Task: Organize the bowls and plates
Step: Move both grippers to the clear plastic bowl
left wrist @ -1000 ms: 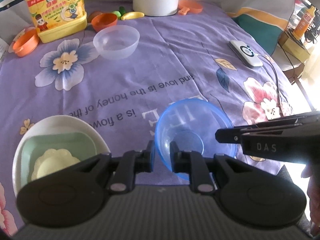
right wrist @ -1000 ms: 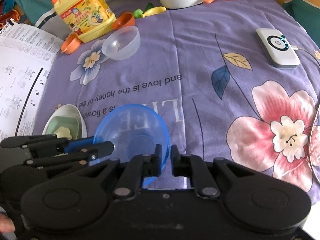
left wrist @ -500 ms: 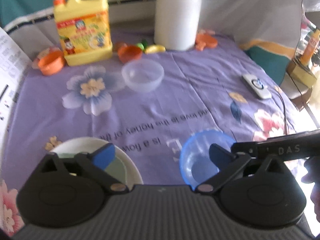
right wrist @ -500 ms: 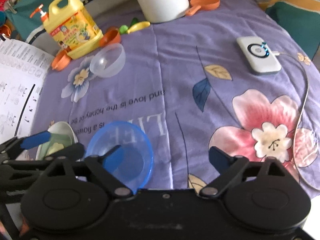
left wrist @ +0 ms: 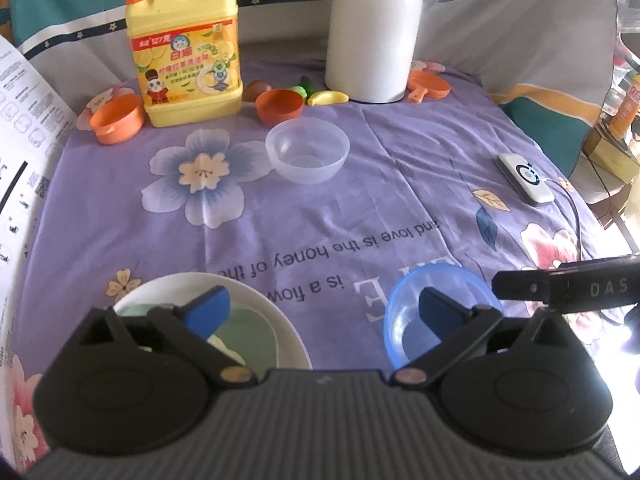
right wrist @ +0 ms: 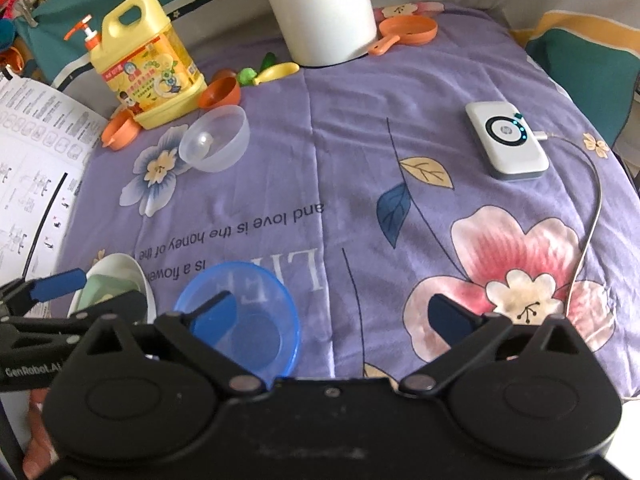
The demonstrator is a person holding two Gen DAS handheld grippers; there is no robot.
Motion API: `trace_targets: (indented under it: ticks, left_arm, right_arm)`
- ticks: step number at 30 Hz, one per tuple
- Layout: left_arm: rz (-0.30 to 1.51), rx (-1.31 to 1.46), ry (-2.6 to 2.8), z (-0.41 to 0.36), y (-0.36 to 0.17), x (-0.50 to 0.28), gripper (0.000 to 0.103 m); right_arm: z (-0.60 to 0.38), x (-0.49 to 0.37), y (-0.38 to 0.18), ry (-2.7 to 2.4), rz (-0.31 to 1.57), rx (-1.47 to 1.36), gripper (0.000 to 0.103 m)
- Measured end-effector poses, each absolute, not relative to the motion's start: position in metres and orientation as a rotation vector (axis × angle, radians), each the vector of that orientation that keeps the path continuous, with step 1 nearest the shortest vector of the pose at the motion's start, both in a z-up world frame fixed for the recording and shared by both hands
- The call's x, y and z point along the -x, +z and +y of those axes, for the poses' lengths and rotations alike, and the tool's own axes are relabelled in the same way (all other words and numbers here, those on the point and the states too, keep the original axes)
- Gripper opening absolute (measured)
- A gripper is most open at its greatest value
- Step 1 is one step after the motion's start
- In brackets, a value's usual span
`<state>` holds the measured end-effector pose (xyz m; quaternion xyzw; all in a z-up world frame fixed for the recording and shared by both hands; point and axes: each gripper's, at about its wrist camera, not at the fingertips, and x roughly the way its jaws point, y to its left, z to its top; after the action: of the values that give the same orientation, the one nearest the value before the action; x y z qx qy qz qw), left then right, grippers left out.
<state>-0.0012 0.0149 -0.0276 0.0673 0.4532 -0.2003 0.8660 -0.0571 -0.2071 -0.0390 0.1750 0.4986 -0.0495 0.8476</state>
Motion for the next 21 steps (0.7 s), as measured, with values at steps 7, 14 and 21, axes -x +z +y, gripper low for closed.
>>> trace_targets:
  ticks: [7,14,21]
  left_arm:
    - [0.936,-0.166,-0.393,0.014,-0.025,-0.02,0.103]
    - [0.893,-0.19,-0.346,0.012,-0.019,-0.06,0.103]
    - [0.899,-0.181,-0.303,0.003,-0.021,-0.111,0.103]
  right_arm:
    - [-0.205,0.041,-0.034,-0.096,1.036,-0.358,0.103]
    - [-0.21,0.006,-0.026,-0.098,1.007,-0.36,0.103]
    - [-0.22,-0.042,-0.026,-0.1,0.987,-0.398,0.103]
